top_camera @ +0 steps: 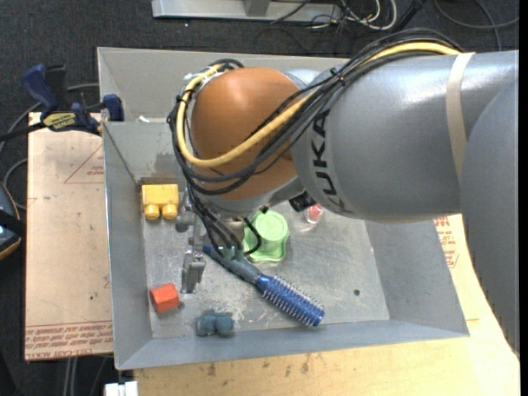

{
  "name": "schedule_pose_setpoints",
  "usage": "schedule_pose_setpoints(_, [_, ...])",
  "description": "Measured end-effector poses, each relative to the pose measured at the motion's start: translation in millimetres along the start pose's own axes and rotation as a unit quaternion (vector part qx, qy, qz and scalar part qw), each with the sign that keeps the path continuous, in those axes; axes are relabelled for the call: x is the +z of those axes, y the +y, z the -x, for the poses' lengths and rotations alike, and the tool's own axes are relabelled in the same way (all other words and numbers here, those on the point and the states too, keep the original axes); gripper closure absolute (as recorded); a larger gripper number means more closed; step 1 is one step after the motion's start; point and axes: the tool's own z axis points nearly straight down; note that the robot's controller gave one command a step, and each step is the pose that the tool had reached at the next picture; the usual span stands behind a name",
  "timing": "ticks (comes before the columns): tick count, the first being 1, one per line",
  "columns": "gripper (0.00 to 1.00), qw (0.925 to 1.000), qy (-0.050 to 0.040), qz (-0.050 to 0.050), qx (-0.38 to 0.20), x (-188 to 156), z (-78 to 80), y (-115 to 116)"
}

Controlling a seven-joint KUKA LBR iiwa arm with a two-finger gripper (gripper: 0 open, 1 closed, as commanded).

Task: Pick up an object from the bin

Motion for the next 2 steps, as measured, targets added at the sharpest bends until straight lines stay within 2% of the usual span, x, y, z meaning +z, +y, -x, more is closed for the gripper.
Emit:
schedule_pose_setpoints(1, [0.0,0.9982,-0.0089,0.002,-0.059,146,-27.1,17])
schedule_pose_setpoints(2, [0.0,0.9983,-0.005,0.001,-0.058,130,-31.9,15])
